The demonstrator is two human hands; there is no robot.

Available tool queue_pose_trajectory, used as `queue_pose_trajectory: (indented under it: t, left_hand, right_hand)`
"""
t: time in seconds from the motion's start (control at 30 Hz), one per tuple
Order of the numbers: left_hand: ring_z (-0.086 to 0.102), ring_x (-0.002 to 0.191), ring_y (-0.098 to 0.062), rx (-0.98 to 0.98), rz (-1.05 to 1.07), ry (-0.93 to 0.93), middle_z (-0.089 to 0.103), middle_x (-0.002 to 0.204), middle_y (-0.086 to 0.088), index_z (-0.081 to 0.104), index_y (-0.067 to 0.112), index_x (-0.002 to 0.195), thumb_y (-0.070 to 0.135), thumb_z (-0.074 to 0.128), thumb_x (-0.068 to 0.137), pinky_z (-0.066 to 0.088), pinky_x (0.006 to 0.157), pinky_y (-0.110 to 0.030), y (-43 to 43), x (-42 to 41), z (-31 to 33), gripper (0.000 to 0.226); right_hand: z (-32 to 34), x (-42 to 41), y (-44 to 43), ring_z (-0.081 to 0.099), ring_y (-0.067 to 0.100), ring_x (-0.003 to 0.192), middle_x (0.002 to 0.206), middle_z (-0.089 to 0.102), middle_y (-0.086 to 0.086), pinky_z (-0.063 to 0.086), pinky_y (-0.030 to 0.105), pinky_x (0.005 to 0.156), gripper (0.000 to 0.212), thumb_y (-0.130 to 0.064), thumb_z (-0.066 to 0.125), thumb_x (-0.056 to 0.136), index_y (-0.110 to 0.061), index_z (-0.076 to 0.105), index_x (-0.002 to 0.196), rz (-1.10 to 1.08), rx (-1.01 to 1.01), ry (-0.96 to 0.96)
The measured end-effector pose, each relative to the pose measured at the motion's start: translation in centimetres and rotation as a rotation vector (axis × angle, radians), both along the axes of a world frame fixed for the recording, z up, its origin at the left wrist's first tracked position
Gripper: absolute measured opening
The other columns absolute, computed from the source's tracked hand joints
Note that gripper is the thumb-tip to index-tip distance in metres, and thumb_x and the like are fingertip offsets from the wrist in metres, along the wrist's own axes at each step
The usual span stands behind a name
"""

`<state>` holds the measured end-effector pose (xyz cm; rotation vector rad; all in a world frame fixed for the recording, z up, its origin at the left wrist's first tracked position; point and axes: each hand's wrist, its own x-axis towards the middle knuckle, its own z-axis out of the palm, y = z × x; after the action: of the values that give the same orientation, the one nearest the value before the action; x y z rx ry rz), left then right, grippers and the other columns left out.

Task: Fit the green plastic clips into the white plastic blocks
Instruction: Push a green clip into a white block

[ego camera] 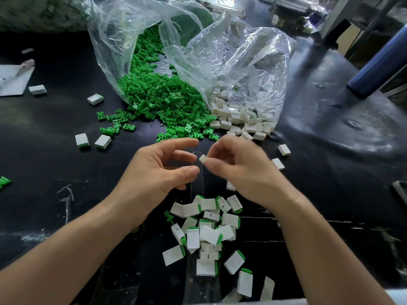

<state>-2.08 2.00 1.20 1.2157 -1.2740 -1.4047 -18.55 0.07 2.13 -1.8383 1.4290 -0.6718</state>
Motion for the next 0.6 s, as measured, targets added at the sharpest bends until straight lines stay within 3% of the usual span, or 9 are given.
queue_pose_trajectory:
  t: [0.1,0.2,0.27,0.33,0.43,0.5,0.6]
  left_hand:
    - [0.066,0.06,-0.01,0.002,0.002,0.022,0.073,0.075,-0.009,0.073,0.017,0.079,0.01,0.072,0.063,0.051,0.052,-0.016,0.0,-0.1,0.2,0.017]
    - [0.065,0.055,-0.011,0.014,0.036,-0.002,0.07,0.064,-0.008,0.07,0.01,0.074,0.004,0.069,0.073,0.051,0.05,-0.015,-0.2,0.0,0.1,0.006]
    - [0.065,0.054,-0.011,0.021,0.018,-0.024,0.069,0.061,-0.006,0.068,0.008,0.075,0.001,0.065,0.078,0.051,0.049,-0.016,-0.1,-0.1,0.1,0.009]
    - [0.066,0.056,-0.011,0.04,0.001,-0.028,0.068,0.06,-0.005,0.065,0.007,0.075,-0.001,0.062,0.081,0.053,0.051,-0.017,0.0,-0.3,0.0,0.011]
    - [0.068,0.058,-0.013,0.063,-0.007,0.009,0.068,0.061,-0.003,0.063,0.008,0.077,-0.003,0.059,0.083,0.053,0.052,-0.018,-0.1,-0.4,-0.2,0.013]
    - [0.068,0.06,-0.013,0.056,-0.001,0.031,0.068,0.064,-0.002,0.064,0.011,0.082,-0.006,0.058,0.083,0.053,0.053,-0.017,-0.1,-0.3,-0.1,0.018]
    - [0.068,0.061,-0.011,0.05,-0.002,0.047,0.07,0.067,-0.003,0.069,0.013,0.082,-0.011,0.058,0.081,0.053,0.055,-0.016,-0.1,-0.2,-0.1,0.026]
  right_hand:
    - [-0.3,0.8,0.3,0.054,0.008,0.068,0.072,0.06,-0.006,0.047,0.03,0.067,0.014,-0.03,0.064,0.083,-0.027,0.056,0.072,0.031,0.007,-0.006]
    - [-0.3,0.4,0.0,0.06,0.015,0.068,0.072,0.066,0.003,0.049,0.033,0.067,0.019,-0.034,0.06,0.085,-0.021,0.059,0.071,-0.067,-0.039,-0.048]
    - [-0.5,0.1,-0.3,0.059,0.01,0.07,0.07,0.064,-0.003,0.047,0.025,0.069,0.016,-0.031,0.061,0.086,-0.022,0.061,0.072,-0.142,-0.106,-0.018]
    - [-0.8,0.0,-0.4,0.057,0.007,0.078,0.081,0.063,-0.006,0.044,0.021,0.075,0.006,-0.023,0.062,0.086,-0.021,0.067,0.087,-0.192,-0.19,0.067]
    - [-1.5,0.0,-0.7,0.052,0.015,0.099,0.107,0.056,0.0,0.039,0.028,0.09,0.026,-0.018,0.059,0.088,-0.019,0.064,0.114,-0.175,-0.214,0.252]
    - [-1.7,0.0,-1.0,0.048,0.018,0.106,0.111,0.053,0.002,0.036,0.027,0.092,0.028,-0.018,0.058,0.089,-0.019,0.063,0.117,-0.119,-0.194,0.347]
    - [-1.9,0.0,-1.4,0.051,0.02,0.1,0.102,0.052,0.001,0.037,0.027,0.089,0.022,-0.014,0.06,0.087,-0.016,0.066,0.108,-0.105,-0.19,0.385]
